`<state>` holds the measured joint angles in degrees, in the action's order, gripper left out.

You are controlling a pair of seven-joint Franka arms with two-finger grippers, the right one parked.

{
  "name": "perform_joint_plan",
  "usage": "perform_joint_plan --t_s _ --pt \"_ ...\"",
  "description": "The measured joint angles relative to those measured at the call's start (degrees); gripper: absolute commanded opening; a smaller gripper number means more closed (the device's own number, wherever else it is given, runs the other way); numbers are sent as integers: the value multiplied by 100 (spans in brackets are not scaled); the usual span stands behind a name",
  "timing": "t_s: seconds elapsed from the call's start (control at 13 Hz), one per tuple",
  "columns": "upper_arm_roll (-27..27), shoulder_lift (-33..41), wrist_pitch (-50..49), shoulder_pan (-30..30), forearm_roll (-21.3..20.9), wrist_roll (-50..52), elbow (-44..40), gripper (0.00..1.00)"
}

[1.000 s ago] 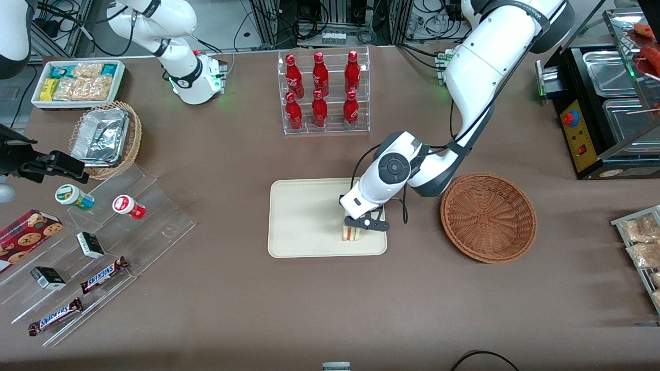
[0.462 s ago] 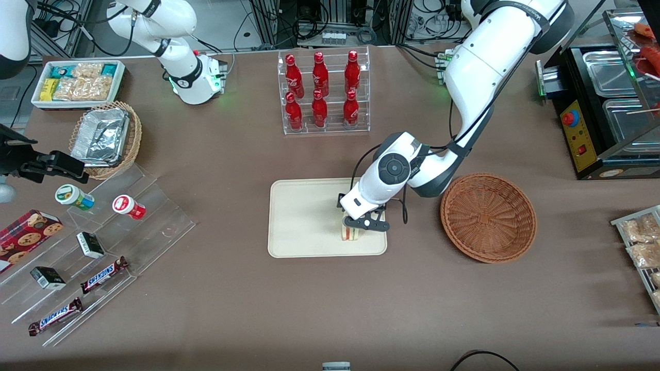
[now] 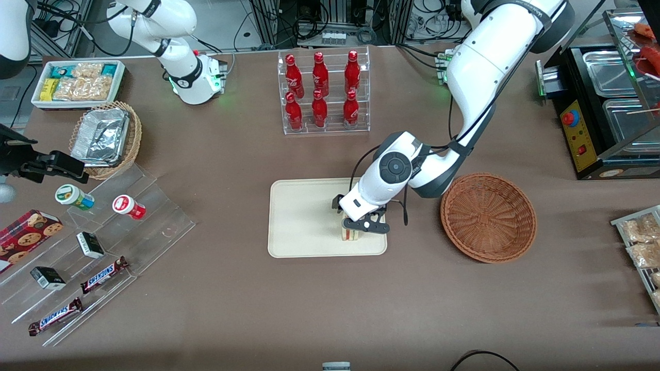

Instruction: Place sandwich from basket to tray

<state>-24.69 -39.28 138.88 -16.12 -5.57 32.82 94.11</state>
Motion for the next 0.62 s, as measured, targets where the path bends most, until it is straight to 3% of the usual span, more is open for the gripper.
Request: perform_joint_plan --t_s 0.15,0.62 --pt "18 179 -227 68 0 37 -52 100" --pt "336 824 -2289 298 -17 69 -787 100"
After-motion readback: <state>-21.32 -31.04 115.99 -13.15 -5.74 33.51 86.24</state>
